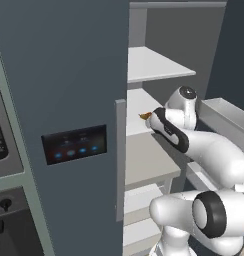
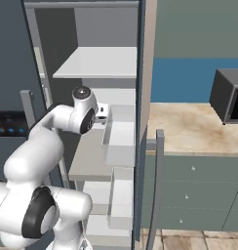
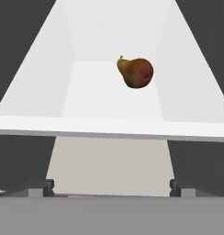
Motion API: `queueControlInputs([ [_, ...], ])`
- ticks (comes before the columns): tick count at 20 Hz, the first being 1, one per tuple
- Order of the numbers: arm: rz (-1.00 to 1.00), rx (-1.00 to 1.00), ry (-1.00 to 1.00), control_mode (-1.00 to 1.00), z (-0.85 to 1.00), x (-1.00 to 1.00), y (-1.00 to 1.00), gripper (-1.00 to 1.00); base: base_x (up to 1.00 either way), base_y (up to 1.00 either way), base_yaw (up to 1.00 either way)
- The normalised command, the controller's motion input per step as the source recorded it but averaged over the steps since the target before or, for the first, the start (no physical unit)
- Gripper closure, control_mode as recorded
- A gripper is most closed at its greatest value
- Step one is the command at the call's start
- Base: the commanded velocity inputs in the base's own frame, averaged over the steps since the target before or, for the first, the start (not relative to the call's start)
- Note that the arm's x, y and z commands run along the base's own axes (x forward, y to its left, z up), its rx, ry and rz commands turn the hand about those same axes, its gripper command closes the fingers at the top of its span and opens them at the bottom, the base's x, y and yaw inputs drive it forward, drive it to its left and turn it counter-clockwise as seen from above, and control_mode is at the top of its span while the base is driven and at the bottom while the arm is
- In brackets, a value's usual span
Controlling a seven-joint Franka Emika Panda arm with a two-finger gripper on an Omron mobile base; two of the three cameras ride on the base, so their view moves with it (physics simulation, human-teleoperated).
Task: Pick the orange and pear from the fridge and place them inside the tupperware on the counter.
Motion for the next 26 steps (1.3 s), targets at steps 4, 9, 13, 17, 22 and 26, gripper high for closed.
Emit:
queueControlInputs([
  [4,0.02,0.0,-0.01,-1.0,-0.15,0.24,-0.02,-1.0,0.0,0.0,0.0],
  [9,0.01,0.0,-0.02,-1.0,-0.19,0.31,-0.01,-1.0,0.0,0.0,0.0],
  [13,0.03,0.0,-0.06,-1.0,-0.14,0.41,-0.02,-1.0,0.0,0.0,0.0],
  [17,0.03,0.0,-0.04,-1.0,-0.12,0.39,-0.04,-1.0,0.0,0.0,0.0],
  [22,0.03,0.0,-0.01,-1.0,-0.06,0.39,-0.07,-1.0,0.0,0.0,0.0],
  [26,0.03,0.0,0.0,-1.0,-0.07,0.39,-0.05,-1.0,0.0,0.0,0.0],
])
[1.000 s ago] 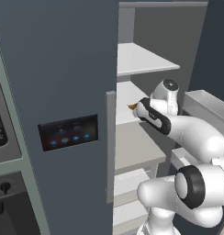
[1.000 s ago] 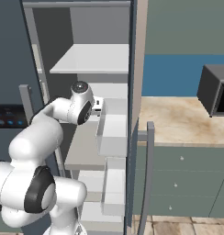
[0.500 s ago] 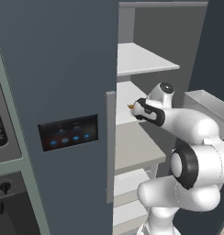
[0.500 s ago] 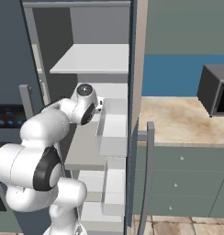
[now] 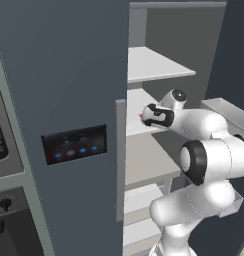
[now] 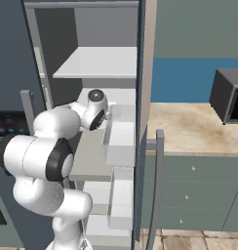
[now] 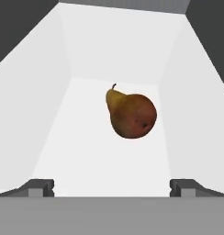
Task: Pick the orange and pear from the fridge and place them inside the tupperware on the counter.
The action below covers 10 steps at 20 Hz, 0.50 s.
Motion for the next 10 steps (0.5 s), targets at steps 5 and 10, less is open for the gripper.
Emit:
queueControlInputs([
  [5,0.05,0.0,0.0,-1.0,-0.19,0.41,-0.05,-1.0,0.0,0.0,0.0],
  [10,0.05,0.0,0.0,-1.0,-0.22,0.45,-0.03,-1.0,0.0,0.0,0.0],
])
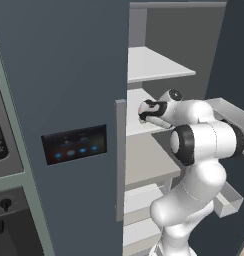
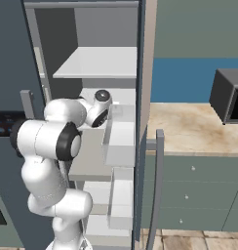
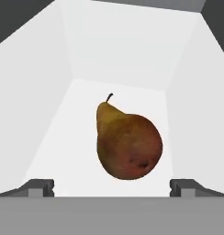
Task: Pick the orange and pear from the fridge and place them inside the tupperware on the counter.
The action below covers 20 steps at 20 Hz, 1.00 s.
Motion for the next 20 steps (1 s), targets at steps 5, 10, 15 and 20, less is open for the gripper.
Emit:
queueControlInputs([
  [5,0.05,0.0,0.0,-1.0,-0.28,0.52,0.0,-1.0,0.0,0.0,0.0],
  [10,0.05,0.0,0.0,-1.0,-0.32,0.53,-0.02,-1.0,0.0,0.0,0.0],
  [15,0.04,-0.01,0.0,-1.0,-0.37,0.4,-0.04,1.0,0.0,0.0,0.0],
  [20,0.01,-0.15,0.0,-1.0,-0.86,0.08,0.53,1.0,0.0,0.0,0.0],
])
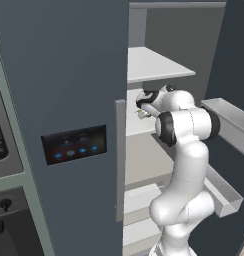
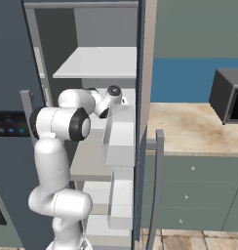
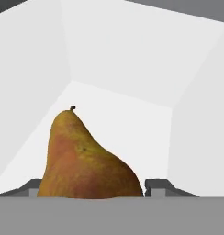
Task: Pick the orange and pear from the fridge and place them inside the tupperware on the counter.
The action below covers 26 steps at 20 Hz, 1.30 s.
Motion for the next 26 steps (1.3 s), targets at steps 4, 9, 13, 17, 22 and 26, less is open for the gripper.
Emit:
queueControlInputs([
  [4,0.0,-0.18,0.0,-1.0,-0.82,-0.13,0.62,1.0,0.0,0.0,0.0],
  [9,0.0,-0.1,-0.01,-1.0,-0.5,-0.88,0.26,1.0,0.0,0.0,0.0],
  [13,0.01,-0.01,0.0,-1.0,-0.14,-1.0,0.08,1.0,0.0,0.0,0.0],
  [17,0.02,0.0,0.0,-1.0,0.0,-1.0,0.0,1.0,0.0,0.0,0.0],
  [22,0.0,0.0,0.02,-1.0,0.21,-1.0,0.0,1.0,0.0,0.0,0.0],
  [26,-0.02,0.0,0.16,-1.0,0.42,-1.0,0.0,1.0,0.0,0.0,0.0],
])
